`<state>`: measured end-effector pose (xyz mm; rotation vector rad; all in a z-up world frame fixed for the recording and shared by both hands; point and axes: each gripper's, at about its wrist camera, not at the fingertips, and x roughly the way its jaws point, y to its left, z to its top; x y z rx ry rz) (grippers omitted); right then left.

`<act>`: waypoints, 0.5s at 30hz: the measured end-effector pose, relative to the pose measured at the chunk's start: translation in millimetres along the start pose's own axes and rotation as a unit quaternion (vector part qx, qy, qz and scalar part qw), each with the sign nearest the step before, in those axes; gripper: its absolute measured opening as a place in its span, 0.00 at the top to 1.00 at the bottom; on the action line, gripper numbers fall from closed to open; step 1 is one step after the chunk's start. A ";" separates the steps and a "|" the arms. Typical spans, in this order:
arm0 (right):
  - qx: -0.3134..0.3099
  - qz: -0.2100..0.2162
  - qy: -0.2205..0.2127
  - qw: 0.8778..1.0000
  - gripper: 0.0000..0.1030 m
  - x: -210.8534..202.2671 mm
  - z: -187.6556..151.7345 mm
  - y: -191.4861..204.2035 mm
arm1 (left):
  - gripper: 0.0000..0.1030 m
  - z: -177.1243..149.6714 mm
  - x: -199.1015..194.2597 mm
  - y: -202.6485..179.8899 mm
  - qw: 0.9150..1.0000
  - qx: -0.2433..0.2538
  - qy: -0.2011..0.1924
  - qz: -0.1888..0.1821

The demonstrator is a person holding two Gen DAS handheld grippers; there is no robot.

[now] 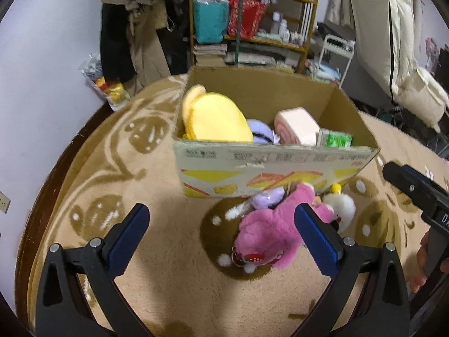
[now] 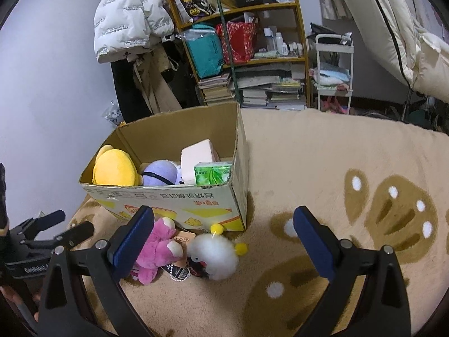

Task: Organize soft objects
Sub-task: 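Move both open tools toward the pink bear and white chick plush beside the box, then grasp the pink bear plush with the left tool while the right tool grasps the white chick plush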

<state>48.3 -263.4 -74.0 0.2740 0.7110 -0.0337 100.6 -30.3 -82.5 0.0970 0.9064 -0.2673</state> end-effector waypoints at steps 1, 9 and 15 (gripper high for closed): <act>0.000 -0.002 0.003 1.000 0.00 3.0 -0.3 -0.5 | 0.01 -0.7 4.6 -1.8 1.000 0.003 0.008 -0.001; 0.002 -0.014 0.028 1.000 0.00 28.8 -3.1 -3.3 | 0.01 -2.9 23.6 -5.2 0.999 0.007 0.040 -0.015; 0.003 -0.024 0.049 0.999 0.00 45.0 -7.5 -6.6 | 0.01 -5.3 36.8 -6.3 0.998 0.006 0.066 -0.020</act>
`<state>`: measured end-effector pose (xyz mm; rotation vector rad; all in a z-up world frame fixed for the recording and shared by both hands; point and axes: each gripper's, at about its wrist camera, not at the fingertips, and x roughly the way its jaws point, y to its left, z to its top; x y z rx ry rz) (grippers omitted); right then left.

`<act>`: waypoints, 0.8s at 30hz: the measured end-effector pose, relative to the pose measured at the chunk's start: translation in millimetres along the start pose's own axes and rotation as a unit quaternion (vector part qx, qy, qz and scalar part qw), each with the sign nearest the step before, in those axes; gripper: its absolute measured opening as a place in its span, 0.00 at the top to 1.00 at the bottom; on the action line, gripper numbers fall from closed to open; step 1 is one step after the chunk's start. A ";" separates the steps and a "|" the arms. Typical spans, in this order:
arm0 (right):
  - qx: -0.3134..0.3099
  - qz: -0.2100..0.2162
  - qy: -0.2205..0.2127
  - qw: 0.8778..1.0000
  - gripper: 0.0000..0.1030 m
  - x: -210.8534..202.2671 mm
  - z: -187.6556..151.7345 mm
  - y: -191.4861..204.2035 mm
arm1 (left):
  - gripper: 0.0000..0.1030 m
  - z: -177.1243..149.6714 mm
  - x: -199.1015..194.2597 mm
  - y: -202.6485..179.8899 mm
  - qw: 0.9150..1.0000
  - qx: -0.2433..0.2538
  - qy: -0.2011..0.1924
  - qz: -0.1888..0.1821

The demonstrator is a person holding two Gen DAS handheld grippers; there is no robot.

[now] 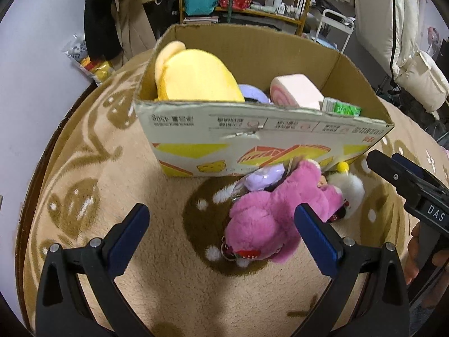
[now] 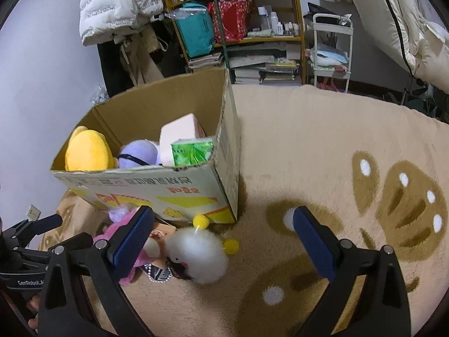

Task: Organize soft objects
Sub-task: 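Grasp the pink bear plush with the left tool while the right tool grasps the white chick plush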

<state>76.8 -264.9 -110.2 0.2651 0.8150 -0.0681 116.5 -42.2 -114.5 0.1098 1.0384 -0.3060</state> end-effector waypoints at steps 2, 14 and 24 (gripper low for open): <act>0.000 -0.006 0.002 1.000 0.00 2.4 -0.4 -2.3 | 0.01 -0.4 2.1 -1.1 1.000 0.000 0.005 -0.002; 0.003 -0.034 0.038 0.999 0.00 20.3 -6.0 -8.8 | 0.01 -4.7 14.6 -9.3 0.999 0.012 0.029 -0.015; -0.006 -0.054 0.071 0.996 0.00 35.7 -11.6 -8.5 | 0.00 -3.3 29.3 -4.9 0.998 -0.011 0.044 -0.045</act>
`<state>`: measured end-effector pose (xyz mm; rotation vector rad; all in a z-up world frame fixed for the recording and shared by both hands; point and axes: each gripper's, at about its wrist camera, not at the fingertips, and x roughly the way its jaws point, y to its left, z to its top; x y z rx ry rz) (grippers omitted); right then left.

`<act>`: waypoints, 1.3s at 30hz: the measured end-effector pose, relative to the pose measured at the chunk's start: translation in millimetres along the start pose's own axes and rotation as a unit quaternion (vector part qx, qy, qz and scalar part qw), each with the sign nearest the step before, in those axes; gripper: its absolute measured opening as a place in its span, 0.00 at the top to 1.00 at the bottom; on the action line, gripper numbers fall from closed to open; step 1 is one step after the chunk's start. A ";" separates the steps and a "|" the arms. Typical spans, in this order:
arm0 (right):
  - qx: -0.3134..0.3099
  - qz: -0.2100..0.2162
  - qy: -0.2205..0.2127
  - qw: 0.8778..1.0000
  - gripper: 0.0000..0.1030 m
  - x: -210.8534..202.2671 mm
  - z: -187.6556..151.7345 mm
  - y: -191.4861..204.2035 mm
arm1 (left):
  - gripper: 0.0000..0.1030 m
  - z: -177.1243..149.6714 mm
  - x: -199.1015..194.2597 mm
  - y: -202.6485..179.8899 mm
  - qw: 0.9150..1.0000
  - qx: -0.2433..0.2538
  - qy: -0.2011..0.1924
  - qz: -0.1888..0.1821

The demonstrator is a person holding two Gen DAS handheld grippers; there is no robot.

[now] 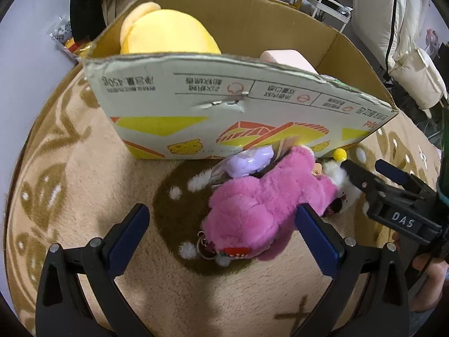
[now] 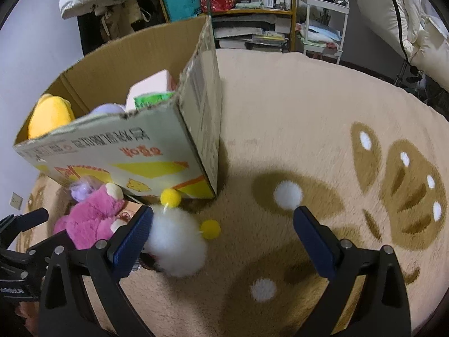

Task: Organize soft objects
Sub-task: 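Grasp the pink bear plush with the left tool while the right tool grasps the white chick plush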

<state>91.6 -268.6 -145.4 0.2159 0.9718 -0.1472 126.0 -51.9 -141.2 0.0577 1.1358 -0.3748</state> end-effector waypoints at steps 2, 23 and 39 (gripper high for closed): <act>-0.004 -0.009 0.005 1.000 0.00 2.6 -0.9 0.9 | 0.00 0.7 1.7 1.3 1.000 0.001 0.001 -0.002; 0.023 0.007 0.030 0.999 0.00 16.2 -2.4 -7.9 | 0.06 -0.9 18.8 -6.8 0.998 0.000 0.029 -0.058; 0.002 0.033 0.027 0.999 0.11 14.5 -7.1 8.5 | 0.36 -10.7 24.1 -35.2 0.997 0.070 0.032 -0.017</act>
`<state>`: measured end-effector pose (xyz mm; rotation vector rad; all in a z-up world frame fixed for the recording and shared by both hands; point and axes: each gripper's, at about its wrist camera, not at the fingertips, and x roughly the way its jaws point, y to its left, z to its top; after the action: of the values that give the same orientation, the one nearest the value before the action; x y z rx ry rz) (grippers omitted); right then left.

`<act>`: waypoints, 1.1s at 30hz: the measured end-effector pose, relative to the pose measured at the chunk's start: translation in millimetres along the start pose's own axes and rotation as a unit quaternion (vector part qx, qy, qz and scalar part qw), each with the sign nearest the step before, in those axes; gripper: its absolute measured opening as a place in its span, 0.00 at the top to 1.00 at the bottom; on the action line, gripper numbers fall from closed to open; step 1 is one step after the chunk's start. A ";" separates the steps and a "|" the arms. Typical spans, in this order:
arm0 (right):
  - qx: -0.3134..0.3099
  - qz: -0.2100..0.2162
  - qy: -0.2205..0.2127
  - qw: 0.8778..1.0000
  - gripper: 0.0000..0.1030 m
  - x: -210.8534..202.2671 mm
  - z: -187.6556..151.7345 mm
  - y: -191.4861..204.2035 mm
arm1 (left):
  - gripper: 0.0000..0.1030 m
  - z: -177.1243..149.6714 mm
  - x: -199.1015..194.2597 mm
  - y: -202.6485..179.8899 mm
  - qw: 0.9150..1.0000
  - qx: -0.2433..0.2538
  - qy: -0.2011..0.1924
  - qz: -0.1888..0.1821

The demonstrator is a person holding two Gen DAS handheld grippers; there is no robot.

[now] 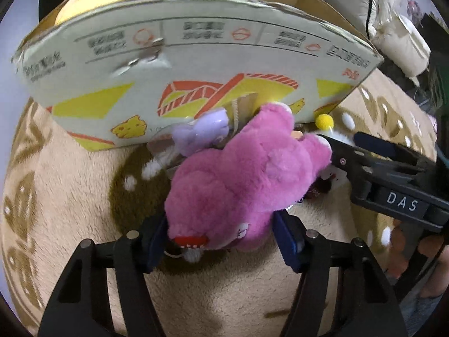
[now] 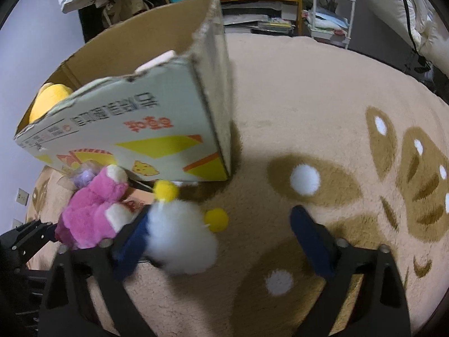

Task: Organize soft objects
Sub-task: 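Grasp the pink bear plush with the left tool while the right tool grasps the white chick plush, then lift the pink bear over the box with the left tool while the right tool lifts the chick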

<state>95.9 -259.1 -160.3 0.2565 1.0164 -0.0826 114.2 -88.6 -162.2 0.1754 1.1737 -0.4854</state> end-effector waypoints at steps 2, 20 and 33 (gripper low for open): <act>-0.002 0.017 0.001 1.000 0.26 -1.4 -1.2 4.6 | 0.36 0.6 1.0 0.1 1.000 0.000 0.000 -0.001; -0.024 0.095 -0.019 0.995 0.86 -30.9 -15.8 33.3 | 0.41 -12.1 -42.4 -5.2 0.997 0.011 -0.066 0.044; 0.006 0.130 -0.108 0.986 0.86 -111.5 -9.9 12.5 | 0.40 -22.4 -127.1 2.3 0.967 -0.020 -0.221 0.127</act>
<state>31.4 -250.2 -68.4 0.3815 0.7591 0.1184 58.5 -43.4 -55.0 0.1689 0.7112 -0.2552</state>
